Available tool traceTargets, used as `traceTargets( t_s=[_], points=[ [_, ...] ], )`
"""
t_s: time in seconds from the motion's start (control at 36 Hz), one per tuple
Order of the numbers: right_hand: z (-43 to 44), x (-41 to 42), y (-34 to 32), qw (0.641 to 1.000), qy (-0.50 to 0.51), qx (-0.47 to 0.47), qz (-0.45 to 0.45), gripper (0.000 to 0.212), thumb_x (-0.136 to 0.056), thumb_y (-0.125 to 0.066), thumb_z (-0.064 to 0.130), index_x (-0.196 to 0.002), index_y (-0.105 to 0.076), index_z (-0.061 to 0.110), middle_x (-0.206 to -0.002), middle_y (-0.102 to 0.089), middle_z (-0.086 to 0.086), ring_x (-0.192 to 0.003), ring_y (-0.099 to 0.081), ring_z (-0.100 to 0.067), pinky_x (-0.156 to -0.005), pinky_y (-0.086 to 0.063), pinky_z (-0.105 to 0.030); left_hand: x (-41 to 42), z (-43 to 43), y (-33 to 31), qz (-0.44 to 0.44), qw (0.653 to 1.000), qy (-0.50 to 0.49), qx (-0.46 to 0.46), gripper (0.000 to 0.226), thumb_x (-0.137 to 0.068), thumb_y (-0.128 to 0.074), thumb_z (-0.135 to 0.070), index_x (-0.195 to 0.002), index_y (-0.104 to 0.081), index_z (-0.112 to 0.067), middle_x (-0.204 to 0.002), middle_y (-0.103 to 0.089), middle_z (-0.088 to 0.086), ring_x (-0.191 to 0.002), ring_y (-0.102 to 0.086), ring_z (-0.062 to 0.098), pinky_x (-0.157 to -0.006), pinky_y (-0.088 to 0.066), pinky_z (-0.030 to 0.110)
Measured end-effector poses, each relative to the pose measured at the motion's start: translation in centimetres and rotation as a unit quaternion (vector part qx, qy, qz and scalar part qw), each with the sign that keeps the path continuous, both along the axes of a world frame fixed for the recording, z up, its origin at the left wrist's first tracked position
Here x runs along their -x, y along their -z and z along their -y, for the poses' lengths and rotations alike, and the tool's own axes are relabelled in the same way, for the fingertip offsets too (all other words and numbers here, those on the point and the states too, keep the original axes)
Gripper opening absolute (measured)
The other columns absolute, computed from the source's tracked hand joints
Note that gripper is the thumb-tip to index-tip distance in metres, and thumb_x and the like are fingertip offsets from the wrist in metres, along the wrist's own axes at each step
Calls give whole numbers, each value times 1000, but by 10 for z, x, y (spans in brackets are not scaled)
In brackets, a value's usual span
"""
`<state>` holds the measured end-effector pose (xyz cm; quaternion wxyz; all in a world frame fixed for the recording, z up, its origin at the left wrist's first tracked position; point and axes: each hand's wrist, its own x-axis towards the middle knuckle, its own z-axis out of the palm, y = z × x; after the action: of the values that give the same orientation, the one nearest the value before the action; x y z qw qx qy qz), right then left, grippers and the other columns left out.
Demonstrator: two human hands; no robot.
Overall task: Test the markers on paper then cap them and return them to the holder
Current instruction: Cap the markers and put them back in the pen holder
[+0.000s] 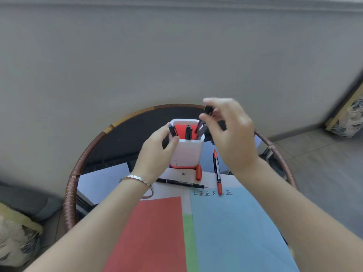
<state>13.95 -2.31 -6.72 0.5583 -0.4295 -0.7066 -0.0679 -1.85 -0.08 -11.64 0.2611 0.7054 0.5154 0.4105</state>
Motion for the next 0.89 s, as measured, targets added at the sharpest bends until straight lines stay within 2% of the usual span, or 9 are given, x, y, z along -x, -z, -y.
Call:
traceTargets(
  t_s=[0.14,0.22,0.31,0.36,0.44,0.5,0.56,0.72,0.89],
  points=[
    [-4,-2,26,994,44,43,94,17,-77,-69,3,-94,-69,3,-84,-71,-9,-88,-62,-28,-76,-52,-34,-5,5,9,-4,999,-20,-42,11,-91,-51,-28,-97,-57,-22,-118,-60,1,-104,-49,9,-77,-35,3],
    [-1,-4,30,990,29,82,113,30,-77,-68,5,-107,-66,3,-99,-71,-10,-105,-56,-30,-89,-48,-38,-8,7,8,13,998,-22,-51,14,-91,-51,-26,-102,-59,-22,-126,-56,-12,-114,-46,5,-80,-33,1],
    [5,-13,30,992,38,62,106,31,-80,-66,7,-110,-64,2,-108,-66,-11,-109,-49,-21,-98,-38,-28,-9,7,8,13,998,-13,-52,20,-91,-51,-27,-110,-59,-27,-130,-50,-17,-119,-42,2,-82,-33,1],
    [11,-22,34,993,75,69,67,19,-81,-64,7,-100,-65,5,-93,-64,-7,-92,-49,-17,-85,-40,-22,-9,6,8,10,999,-18,-45,16,-92,-50,-27,-103,-59,-22,-132,-49,-15,-120,-43,5,-87,-34,13],
    [18,-34,49,954,124,267,56,17,-86,-60,19,-102,-56,14,-76,-54,3,-69,-50,-14,-58,-41,-26,-11,9,7,50,998,5,-30,9,-91,-49,-33,-96,-57,-33,-119,-47,-32,-111,-44,-10,-83,-34,5],
    [20,-38,65,887,154,421,108,32,-87,-57,30,-114,-45,17,-82,-53,2,-76,-56,-20,-61,-42,-30,-14,14,8,85,996,-6,-28,13,-90,-50,-36,-100,-50,-44,-105,-46,-34,-101,-46,-16,-77,-36,-1],
    [22,-37,77,850,156,486,130,41,-86,-57,34,-119,-38,17,-90,-56,-3,-86,-58,-26,-68,-47,-34,-16,19,14,98,992,-65,-39,16,-89,-54,-28,-105,-51,-30,-100,-46,-22,-94,-51,-3,-76,-39,4],
    [23,-34,92,853,142,493,90,43,-86,-52,18,-125,-35,12,-81,-51,-5,-77,-54,-28,-61,-39,-31,-22,37,31,9,992,-124,-34,14,-83,-57,-3,-91,-50,-12,-91,-45,1,-70,-48,5,-63,-36,5],
    [35,-48,85,873,90,477,-51,42,-81,-51,11,-121,-39,19,-72,-45,4,-64,-47,-13,-57,-40,-29,-41,39,36,-174,982,-68,-28,19,-85,-54,-19,-73,-50,-4,-76,-58,11,-73,-51,29,-62,-42,40]
  ],
)
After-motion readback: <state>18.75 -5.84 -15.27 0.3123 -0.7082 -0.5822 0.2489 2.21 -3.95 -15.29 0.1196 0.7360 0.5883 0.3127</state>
